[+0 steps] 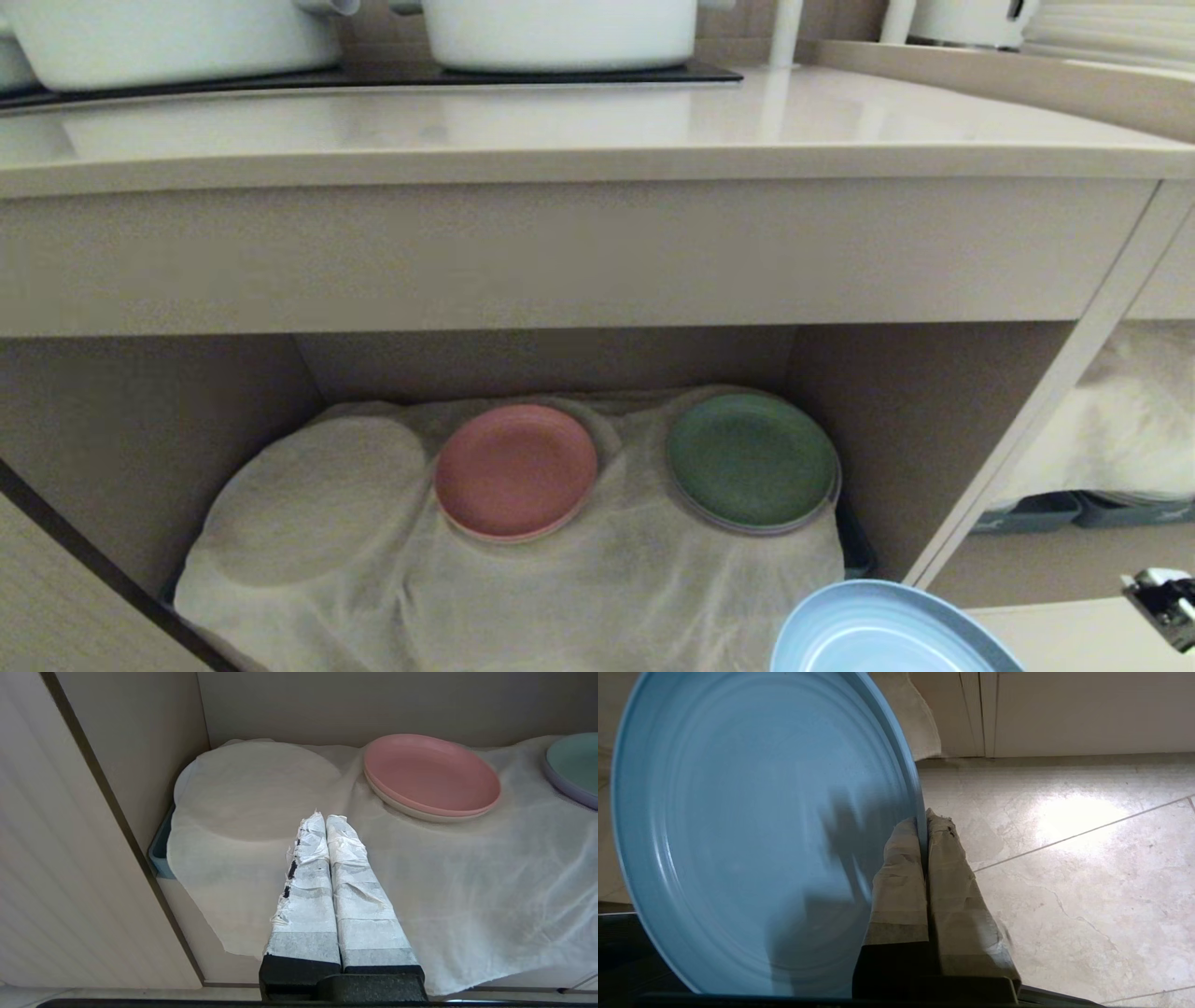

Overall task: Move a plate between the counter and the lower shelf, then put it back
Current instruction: Put the plate

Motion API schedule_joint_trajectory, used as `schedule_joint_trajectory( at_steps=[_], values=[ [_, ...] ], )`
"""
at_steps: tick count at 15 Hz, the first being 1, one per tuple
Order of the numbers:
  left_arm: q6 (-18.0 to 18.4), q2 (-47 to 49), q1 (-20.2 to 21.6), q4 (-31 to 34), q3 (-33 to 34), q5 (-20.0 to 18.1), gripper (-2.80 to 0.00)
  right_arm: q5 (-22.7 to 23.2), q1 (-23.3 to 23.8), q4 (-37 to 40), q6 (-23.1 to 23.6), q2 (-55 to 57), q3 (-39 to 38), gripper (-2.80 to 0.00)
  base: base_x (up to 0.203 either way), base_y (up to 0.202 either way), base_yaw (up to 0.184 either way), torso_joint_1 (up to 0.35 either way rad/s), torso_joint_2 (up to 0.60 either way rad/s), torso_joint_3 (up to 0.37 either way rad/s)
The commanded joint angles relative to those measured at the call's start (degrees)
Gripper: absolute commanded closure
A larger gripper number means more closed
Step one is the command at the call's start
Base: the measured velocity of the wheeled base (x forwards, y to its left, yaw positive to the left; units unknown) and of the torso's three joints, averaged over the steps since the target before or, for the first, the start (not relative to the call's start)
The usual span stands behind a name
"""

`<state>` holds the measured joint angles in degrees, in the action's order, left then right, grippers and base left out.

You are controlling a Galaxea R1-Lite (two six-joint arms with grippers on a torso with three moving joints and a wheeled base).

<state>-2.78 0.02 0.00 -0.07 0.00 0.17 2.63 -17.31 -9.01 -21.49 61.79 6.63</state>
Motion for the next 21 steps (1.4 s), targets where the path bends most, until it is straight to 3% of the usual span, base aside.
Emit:
schedule_joint_trajectory(
  at_steps=[1, 21],
  values=[
    [0.0, 0.0, 0.0, 0.0, 0.0, 0.0, 0.0, 0.0, 0.0, 0.0, -0.1, 0.0, 0.0, 0.0, 0.0, 0.0, 0.0, 0.0, 0.0, 0.0],
    [0.0, 0.0, 0.0, 0.0, 0.0, 0.0, 0.0, 0.0, 0.0, -0.1, 0.0, -0.6, 0.4, 0.0, 0.0, 0.0, 0.0, 0.0, 0.0, 0.0]
  ],
)
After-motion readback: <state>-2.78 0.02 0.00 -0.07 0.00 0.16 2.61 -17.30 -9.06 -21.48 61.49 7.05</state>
